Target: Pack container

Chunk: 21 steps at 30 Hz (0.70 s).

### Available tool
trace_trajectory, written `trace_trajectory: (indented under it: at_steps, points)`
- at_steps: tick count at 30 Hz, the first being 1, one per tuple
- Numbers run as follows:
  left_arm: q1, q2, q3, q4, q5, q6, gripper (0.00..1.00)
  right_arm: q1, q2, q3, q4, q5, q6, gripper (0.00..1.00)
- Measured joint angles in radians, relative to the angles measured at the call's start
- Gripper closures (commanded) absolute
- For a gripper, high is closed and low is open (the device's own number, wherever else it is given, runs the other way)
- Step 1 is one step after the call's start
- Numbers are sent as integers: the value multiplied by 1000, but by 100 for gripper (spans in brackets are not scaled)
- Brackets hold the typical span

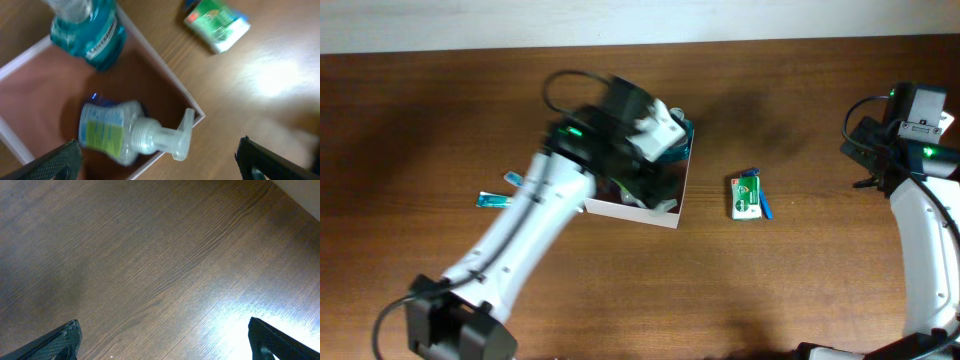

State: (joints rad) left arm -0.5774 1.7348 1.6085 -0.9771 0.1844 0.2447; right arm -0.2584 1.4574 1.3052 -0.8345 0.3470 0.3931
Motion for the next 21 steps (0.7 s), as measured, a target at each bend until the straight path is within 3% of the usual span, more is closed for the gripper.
trace_trajectory:
  at_steps: [4,11,16,21]
  points:
    - [-119,3,-6,-1,-254,-154,1,0,0,0,0,0,0,2]
    - [-158,3,-131,47,-479,-288,1,0,0,0,0,0,0,2]
    - [-183,5,-241,227,-541,-266,1,0,0,0,0,0,0,1]
    - [-276,5,-261,260,-577,-193,1,0,0,0,0,0,0,1]
